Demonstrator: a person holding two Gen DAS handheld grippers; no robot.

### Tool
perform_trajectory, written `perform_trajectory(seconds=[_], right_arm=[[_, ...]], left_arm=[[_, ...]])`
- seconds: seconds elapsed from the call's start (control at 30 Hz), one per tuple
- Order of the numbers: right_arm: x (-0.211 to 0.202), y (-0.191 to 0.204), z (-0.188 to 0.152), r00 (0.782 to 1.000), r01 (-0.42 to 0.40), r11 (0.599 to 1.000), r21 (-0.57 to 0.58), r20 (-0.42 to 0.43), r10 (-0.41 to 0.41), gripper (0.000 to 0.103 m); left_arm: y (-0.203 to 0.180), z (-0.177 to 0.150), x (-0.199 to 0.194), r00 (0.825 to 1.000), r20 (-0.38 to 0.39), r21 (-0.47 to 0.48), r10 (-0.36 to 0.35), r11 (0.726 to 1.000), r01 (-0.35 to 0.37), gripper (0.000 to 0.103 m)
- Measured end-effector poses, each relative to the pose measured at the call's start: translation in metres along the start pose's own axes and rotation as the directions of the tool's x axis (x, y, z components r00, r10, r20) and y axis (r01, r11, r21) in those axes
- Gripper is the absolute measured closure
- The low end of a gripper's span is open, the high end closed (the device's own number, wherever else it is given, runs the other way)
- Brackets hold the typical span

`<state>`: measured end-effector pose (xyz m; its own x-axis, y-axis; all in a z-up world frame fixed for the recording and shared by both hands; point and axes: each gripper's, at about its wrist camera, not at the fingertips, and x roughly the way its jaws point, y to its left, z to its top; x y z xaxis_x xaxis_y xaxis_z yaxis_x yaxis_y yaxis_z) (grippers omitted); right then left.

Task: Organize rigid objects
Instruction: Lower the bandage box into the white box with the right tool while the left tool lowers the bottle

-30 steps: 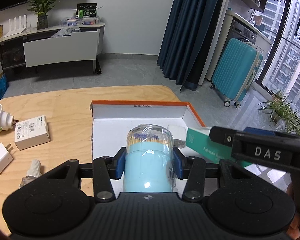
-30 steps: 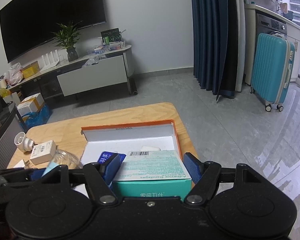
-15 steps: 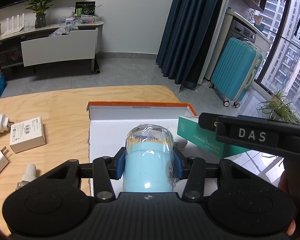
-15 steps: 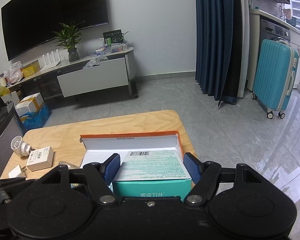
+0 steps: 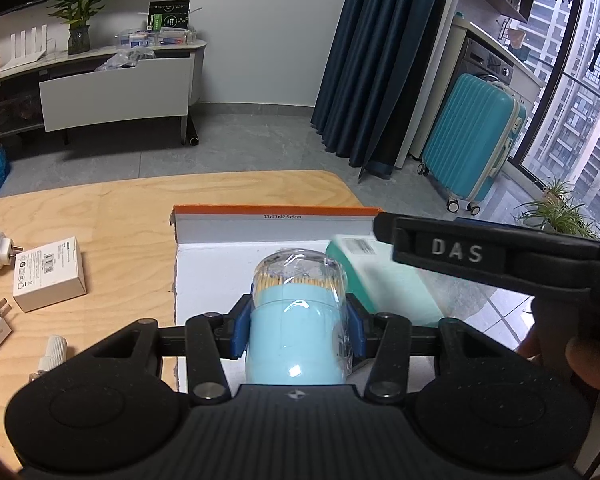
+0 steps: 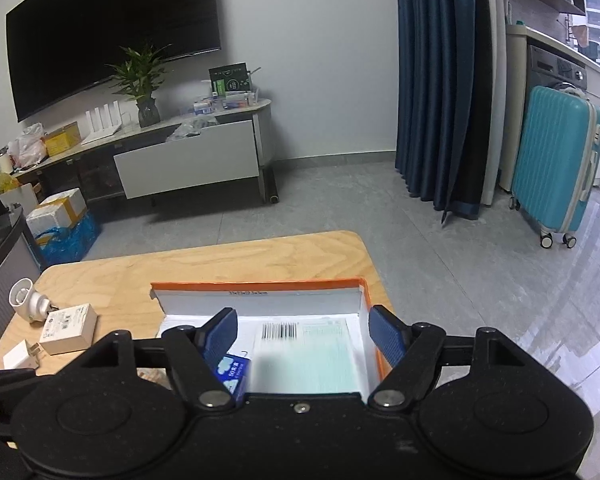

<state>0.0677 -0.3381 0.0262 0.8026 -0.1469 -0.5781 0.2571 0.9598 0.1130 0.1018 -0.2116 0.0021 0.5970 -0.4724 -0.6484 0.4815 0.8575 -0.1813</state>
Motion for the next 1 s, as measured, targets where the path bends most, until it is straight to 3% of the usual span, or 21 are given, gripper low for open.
perform_trajectory(seconds=[0.47, 0.57, 0.73, 1.0], right_arm=[[-0.049, -0.022, -0.008, 0.998, 0.038, 0.998, 0.045, 0.051, -0.040, 0.016], [-0.054, -0.018, -0.010, 0.998, 0.030, 0.999, 0.036, 0.050, -0.031, 0.015], [-0.061, -0.010, -0.011, 0.999, 0.020, 0.999, 0.030, 0.050, -0.021, 0.015], [-0.070, 0.007, -0.013, 0.999, 0.012, 1.000, 0.020, 0.051, -0.013, 0.013]], left_arm=[[-0.014, 0.006, 0.018, 0.998, -0.010, 0.014, -0.067, 0.998, 0.067, 0.054], [-0.012, 0.008, 0.015, 0.998, 0.008, 0.000, -0.059, 0.998, 0.059, 0.035], [-0.006, 0.006, 0.002, 1.000, 0.000, -0.010, -0.015, 1.000, 0.015, 0.028], [0.007, 0.004, -0.022, 0.997, -0.013, -0.018, 0.073, 0.997, -0.074, 0.007]])
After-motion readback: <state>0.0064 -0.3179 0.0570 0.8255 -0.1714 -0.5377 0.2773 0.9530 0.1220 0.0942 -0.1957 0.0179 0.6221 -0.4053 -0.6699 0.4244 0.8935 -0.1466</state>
